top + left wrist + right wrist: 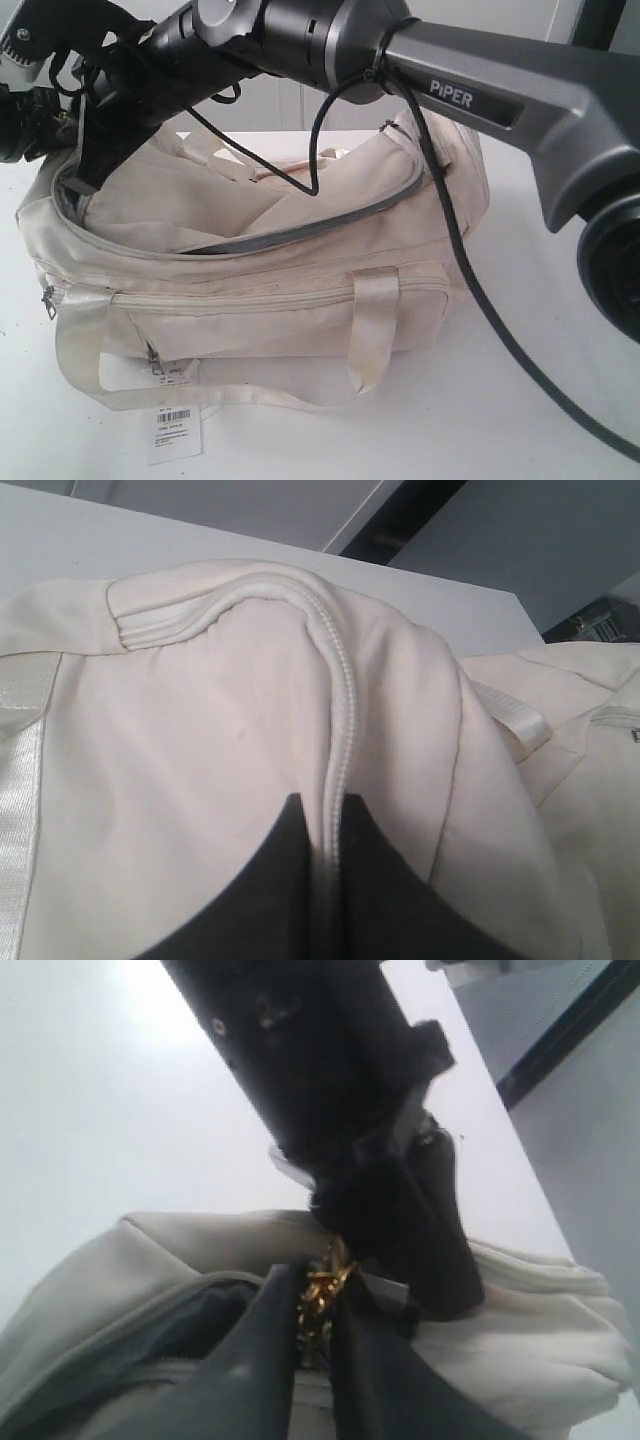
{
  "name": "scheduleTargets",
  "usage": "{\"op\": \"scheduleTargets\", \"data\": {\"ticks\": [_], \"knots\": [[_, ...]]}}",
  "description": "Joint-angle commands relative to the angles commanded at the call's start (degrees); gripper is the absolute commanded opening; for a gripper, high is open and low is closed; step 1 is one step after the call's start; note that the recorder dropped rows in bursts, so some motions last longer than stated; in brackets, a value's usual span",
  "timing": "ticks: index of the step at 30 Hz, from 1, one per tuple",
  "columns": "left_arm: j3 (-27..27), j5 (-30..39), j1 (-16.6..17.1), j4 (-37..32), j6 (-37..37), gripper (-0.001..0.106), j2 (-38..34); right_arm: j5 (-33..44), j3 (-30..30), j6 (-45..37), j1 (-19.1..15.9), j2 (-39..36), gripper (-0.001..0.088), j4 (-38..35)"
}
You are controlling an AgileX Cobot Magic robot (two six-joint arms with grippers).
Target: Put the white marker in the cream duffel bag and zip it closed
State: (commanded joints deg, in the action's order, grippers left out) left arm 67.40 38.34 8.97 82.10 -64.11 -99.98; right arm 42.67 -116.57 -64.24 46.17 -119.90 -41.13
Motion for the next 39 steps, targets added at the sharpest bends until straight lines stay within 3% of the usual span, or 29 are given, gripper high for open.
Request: {"op": "scheduleTargets", "data": {"ticks": [5,9,29,39], "knots": [[0.00,-0.25,0.00,0.00,0.01,0.000,0.00,3.68,0.00,0.00,0.00,0.13,0.0000,-0.75],[0.00,-0.37,0.00,0.00,0.10,0.000,0.00,5.85,0.00,-4.34,0.00,0.13,0.0000,-7.50],[0.00,-0.37,0.00,0.83,0.10,0.000,0.00,14.48,0.00,-4.85,0.00,0.13,0.0000,-8.81],[0.00,-0.37,0.00,0.83,0.10,0.000,0.00,18.67,0.00,-10.51,0.00,0.36,0.0000,-11.01]]}}
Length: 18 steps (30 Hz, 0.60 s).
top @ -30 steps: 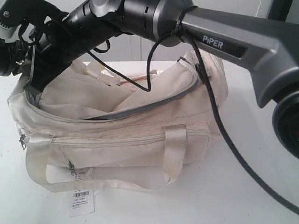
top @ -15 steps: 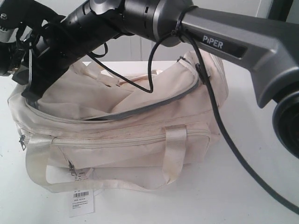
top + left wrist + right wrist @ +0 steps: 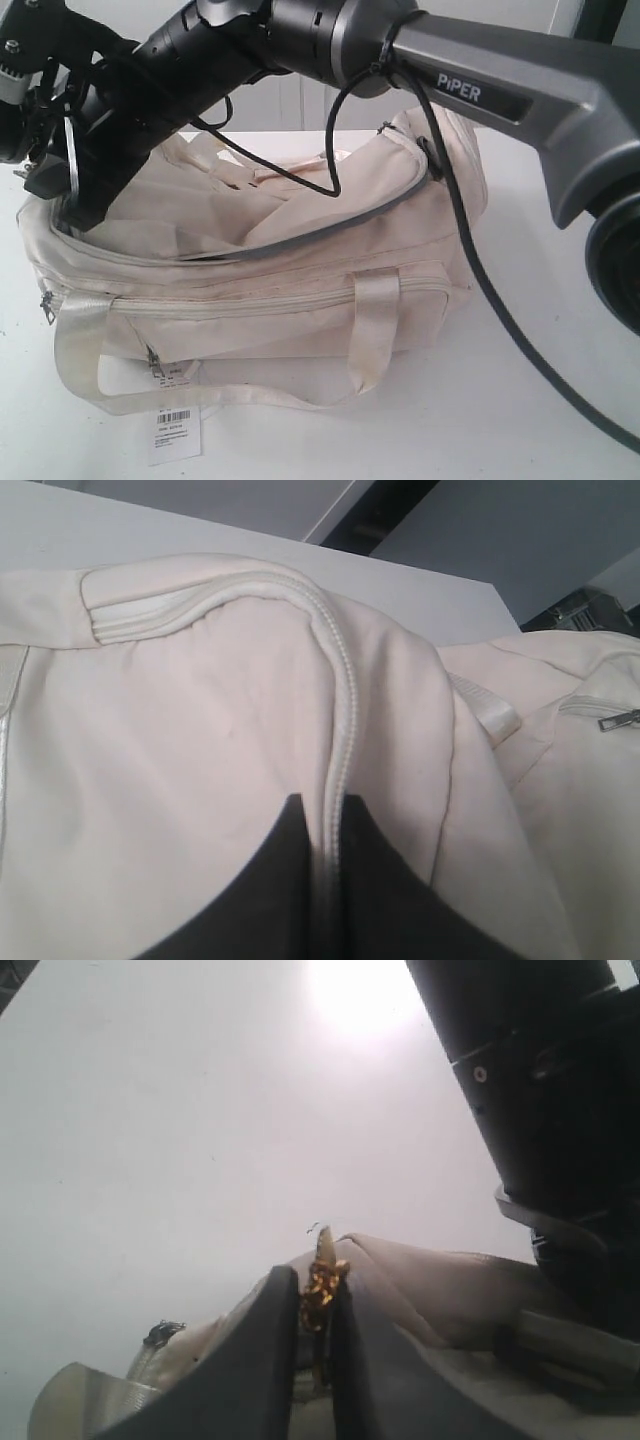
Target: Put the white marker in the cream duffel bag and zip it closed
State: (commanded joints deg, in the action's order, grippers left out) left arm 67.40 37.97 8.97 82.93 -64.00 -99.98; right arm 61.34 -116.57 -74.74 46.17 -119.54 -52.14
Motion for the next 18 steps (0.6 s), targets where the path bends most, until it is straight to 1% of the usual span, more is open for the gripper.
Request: {"op": "scheduleTargets", "data": {"ticks": [3,9,18], "knots": [[0.00,0.00,0.00,0.26,0.00,0.000,0.00,1.04,0.00,-0.30,0.00,0.09,0.0000,0.11],[0.00,0.00,0.00,0.38,0.00,0.000,0.00,7.57,0.00,-5.37,0.00,0.09,0.0000,-0.38],[0.00,0.00,0.00,0.38,0.00,0.000,0.00,8.62,0.00,-7.88,0.00,0.09,0.0000,0.67]]}}
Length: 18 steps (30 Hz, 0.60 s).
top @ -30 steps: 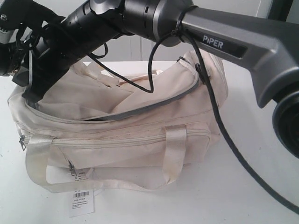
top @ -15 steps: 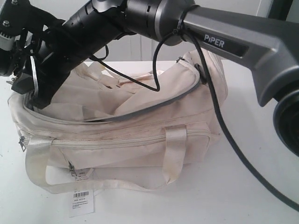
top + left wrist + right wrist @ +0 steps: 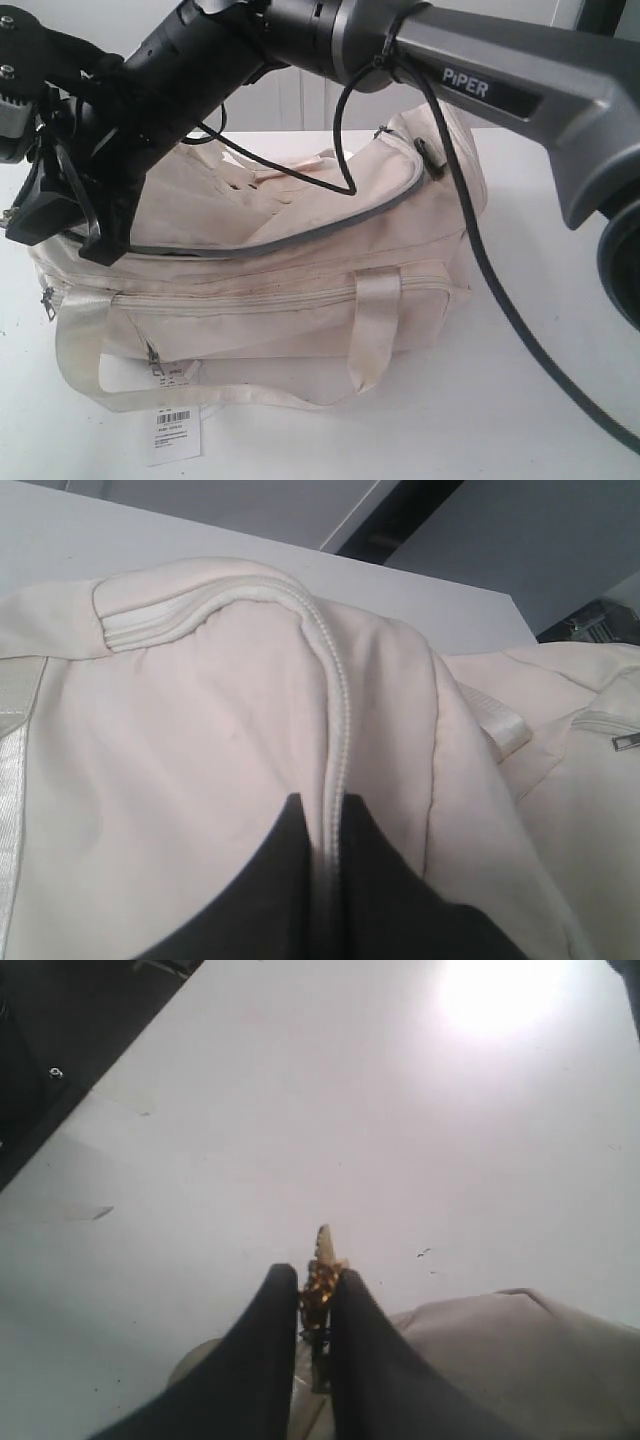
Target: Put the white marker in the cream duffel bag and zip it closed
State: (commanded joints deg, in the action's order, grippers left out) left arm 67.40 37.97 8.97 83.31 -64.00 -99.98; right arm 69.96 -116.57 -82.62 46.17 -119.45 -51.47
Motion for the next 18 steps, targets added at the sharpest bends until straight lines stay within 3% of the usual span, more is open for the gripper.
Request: {"op": "scheduleTargets", "data": {"ticks": [18], "knots": [[0.00,0.00,0.00,0.12,-0.23,0.000,0.00,0.00,0.00,4.89,-1.21,0.00,0.0000,4.24]]}}
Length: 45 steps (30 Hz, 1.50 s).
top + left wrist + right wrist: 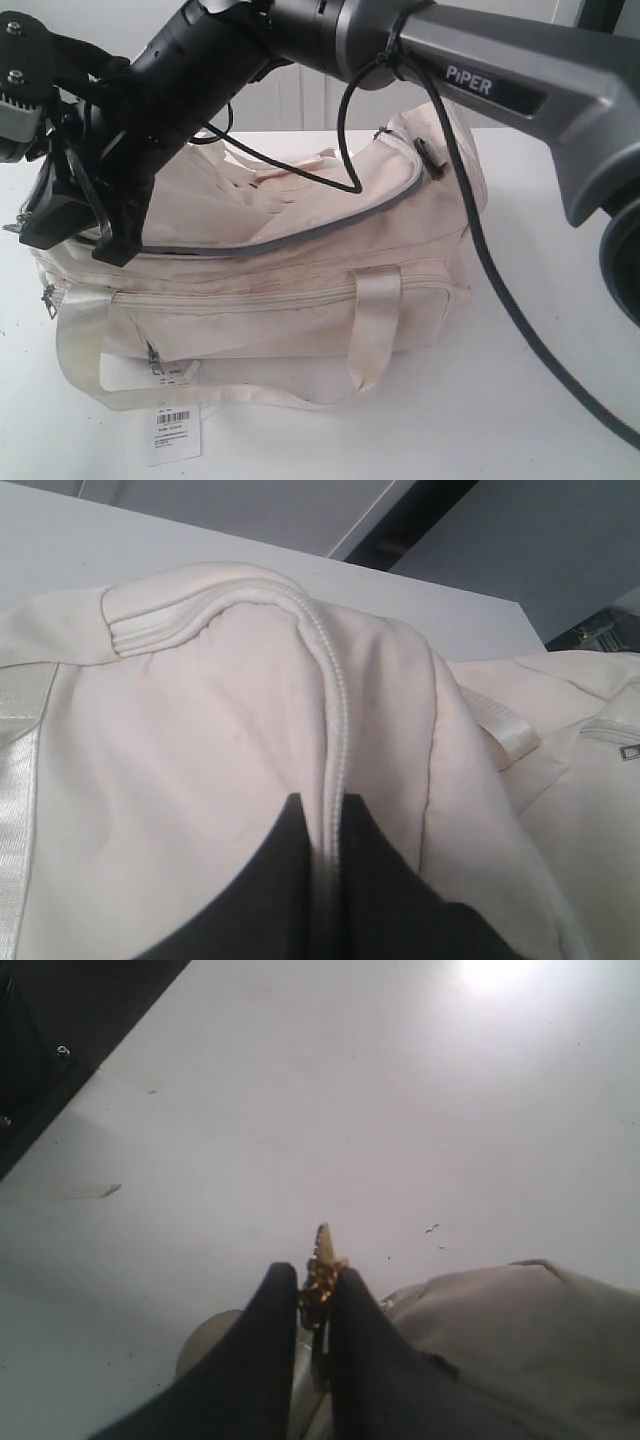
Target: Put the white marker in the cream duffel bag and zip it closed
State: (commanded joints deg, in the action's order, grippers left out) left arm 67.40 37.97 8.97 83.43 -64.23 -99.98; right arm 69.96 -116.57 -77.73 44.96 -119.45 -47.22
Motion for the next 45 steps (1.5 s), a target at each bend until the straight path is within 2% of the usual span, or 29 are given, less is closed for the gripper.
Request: {"op": "scheduleTargets", "data": {"ticks": [3,6,11,12,14,15,17,18,21,23,25,27,31,36,41,43,45], "knots": [[0.00,0.25,0.00,0.00,0.01,0.000,0.00,0.00,0.00,2.89,0.00,0.00,0.0000,3.40],[0.00,0.38,0.00,-0.20,0.01,0.000,0.00,0.00,0.00,9.22,0.00,0.00,0.0000,10.00],[0.00,-0.72,0.00,1.46,0.41,0.001,0.00,0.00,0.00,13.70,-0.29,0.97,0.0000,11.99],[0.10,-0.91,0.00,1.46,0.41,0.005,0.10,0.00,0.00,13.70,-0.29,0.97,0.0000,11.70],[0.64,-0.93,0.57,-0.55,0.65,0.026,0.76,0.00,0.00,13.70,-0.29,0.97,0.0000,11.43],[0.76,-0.12,1.43,-1.30,1.91,0.045,2.32,0.00,0.00,13.70,-0.29,0.97,0.0000,10.16],[0.76,0.03,3.67,-1.98,2.81,0.065,6.54,-1.20,0.00,13.70,-0.29,0.97,0.0000,9.52],[0.76,0.03,4.43,-2.81,3.98,0.067,7.89,-1.31,0.00,13.70,-0.29,0.97,0.0000,9.52],[0.76,0.79,7.22,-9.37,10.76,0.067,12.30,-2.52,0.00,13.70,-0.29,0.97,0.0000,9.52],[0.64,4.80,8.07,-17.83,17.55,0.067,14.84,-3.34,0.00,13.70,-0.29,0.97,0.0000,9.52],[-0.06,7.91,7.71,-25.45,23.55,0.066,16.67,-3.73,0.00,13.70,-0.29,0.97,0.0000,9.52],[-1.94,9.15,6.74,-28.79,26.84,0.064,18.24,-3.83,0.00,13.70,-0.29,0.97,0.0000,9.40],[-8.45,7.96,5.04,-28.62,26.97,0.063,22.47,-3.62,0.00,13.70,-0.29,0.97,0.0000,9.29],[-17.92,-2.90,3.90,-28.11,26.97,0.063,27.89,-2.00,0.00,13.95,-0.29,0.97,0.0000,9.29],[-21.85,-7.57,1.86,-26.13,25.09,0.063,28.52,-1.06,0.00,13.95,-0.29,0.97,0.0000,8.67],[-22.13,-8.51,0.57,-23.06,23.94,0.063,28.52,-0.95,0.00,13.95,-0.29,0.97,0.0000,8.43],[-22.02,-8.37,-0.26,-19.40,19.40,0.063,28.52,-0.95,0.00,13.95,-0.29,0.97,0.0000,8.32]]}}
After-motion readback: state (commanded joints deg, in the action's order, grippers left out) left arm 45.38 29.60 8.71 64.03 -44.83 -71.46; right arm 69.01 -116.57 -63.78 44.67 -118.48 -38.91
